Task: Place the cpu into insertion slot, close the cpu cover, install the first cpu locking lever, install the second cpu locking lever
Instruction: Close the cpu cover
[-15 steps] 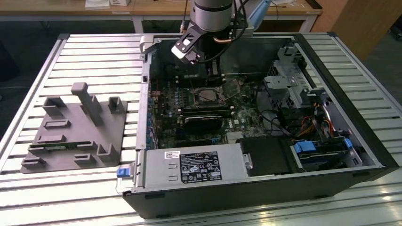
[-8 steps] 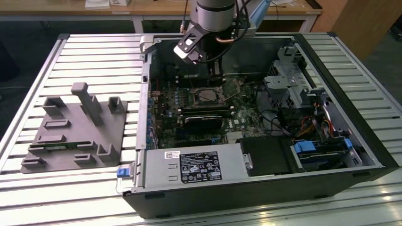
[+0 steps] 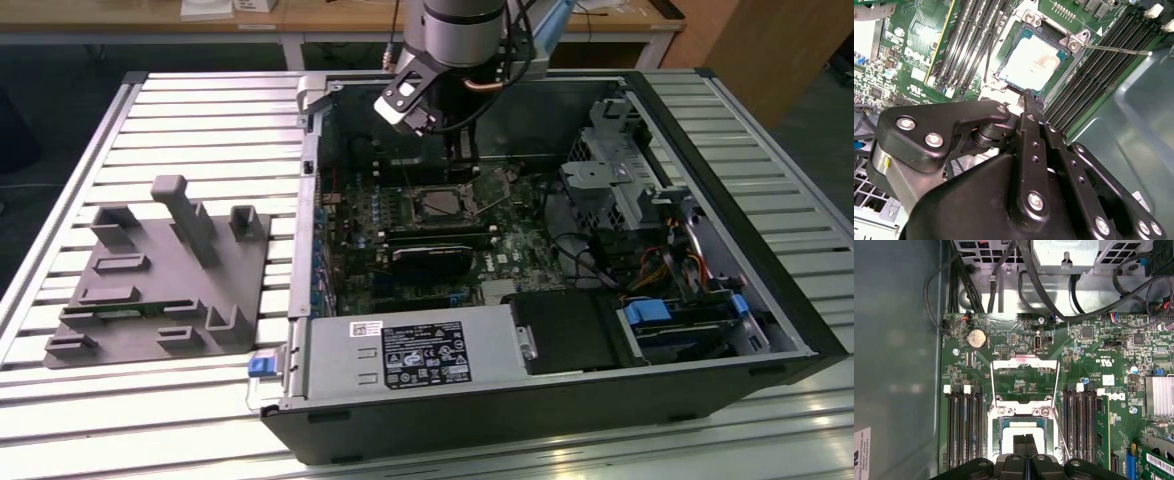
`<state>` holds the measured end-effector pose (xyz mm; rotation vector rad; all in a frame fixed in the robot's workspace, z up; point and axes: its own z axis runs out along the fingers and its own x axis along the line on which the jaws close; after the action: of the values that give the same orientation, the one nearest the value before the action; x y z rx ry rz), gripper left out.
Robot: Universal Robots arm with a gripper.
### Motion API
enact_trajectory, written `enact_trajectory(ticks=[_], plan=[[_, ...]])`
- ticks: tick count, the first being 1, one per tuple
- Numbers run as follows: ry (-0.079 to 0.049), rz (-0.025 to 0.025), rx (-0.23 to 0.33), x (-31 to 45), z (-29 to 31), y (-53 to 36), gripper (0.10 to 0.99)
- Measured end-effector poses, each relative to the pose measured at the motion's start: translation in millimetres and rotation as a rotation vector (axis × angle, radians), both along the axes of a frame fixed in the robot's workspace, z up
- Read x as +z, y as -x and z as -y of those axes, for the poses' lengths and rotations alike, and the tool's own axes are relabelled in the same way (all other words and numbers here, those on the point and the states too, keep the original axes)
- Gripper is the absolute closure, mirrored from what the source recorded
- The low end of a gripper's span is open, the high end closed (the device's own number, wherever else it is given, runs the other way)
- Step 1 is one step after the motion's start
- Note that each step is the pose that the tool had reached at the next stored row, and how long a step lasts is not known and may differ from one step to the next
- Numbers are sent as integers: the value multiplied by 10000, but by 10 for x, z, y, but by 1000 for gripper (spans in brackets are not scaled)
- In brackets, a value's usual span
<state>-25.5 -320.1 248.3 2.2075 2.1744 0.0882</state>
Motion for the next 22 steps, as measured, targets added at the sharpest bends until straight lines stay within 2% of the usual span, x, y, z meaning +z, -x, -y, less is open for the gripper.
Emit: enact_trajectory(ticks=[12, 22], plan=[[0, 0, -1, 0, 0, -43, 980], [0, 0, 0, 0, 0, -119, 980]])
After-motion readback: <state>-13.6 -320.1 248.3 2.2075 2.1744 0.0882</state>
